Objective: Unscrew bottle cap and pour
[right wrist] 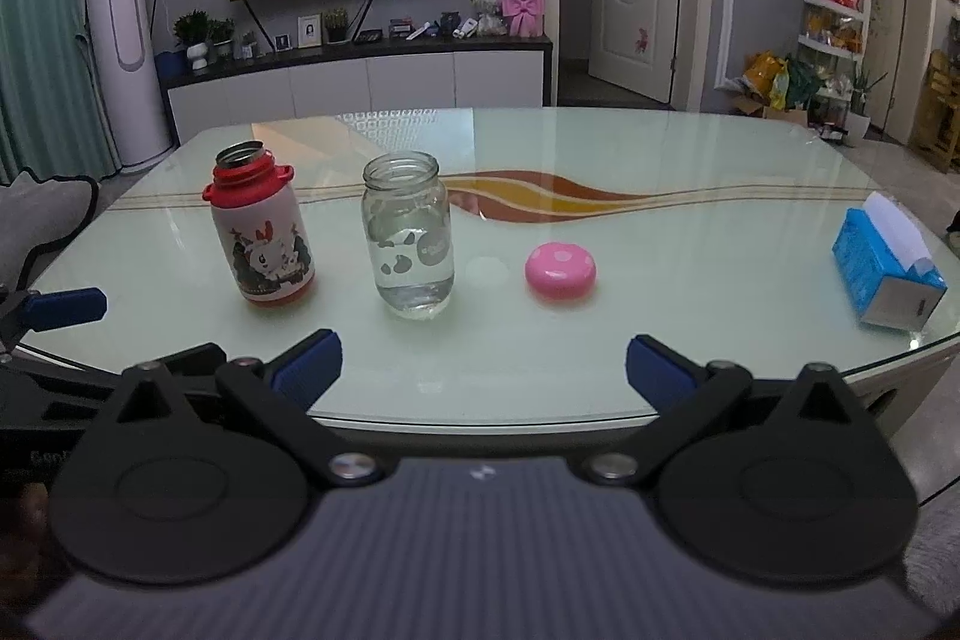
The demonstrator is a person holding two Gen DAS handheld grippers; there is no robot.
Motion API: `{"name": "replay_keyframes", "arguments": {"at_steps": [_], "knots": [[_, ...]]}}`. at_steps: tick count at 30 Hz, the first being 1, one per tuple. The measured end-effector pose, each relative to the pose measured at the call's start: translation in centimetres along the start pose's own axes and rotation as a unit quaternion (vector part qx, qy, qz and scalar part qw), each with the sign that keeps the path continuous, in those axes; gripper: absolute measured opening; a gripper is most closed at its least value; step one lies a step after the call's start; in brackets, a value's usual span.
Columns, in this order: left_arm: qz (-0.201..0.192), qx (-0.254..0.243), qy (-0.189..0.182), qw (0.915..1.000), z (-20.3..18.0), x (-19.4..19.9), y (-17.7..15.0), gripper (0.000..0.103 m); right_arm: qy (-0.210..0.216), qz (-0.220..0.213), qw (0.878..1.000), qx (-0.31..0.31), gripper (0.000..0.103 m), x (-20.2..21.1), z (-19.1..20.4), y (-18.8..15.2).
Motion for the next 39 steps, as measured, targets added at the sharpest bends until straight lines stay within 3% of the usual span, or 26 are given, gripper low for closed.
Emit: {"name": "replay_keyframes", "arguments": {"at_steps": [39], "knots": [[-0.013,0.036,0.043,0.9983,1.3,2.9,-0.3,0.103,0.015,-0.028,0.999,0.003,0.103,1.8,1.4,0.2]]}}
Point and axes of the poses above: each gripper's, at about its wrist camera, not at the fingertips, and x roughly against the way its jaws point, z to its left, y to its top, the point moved 6 cm from there along -x, roughly the way its jaws point, and after that the axes turned 11 degrees about -y, right-handed, at the moved point
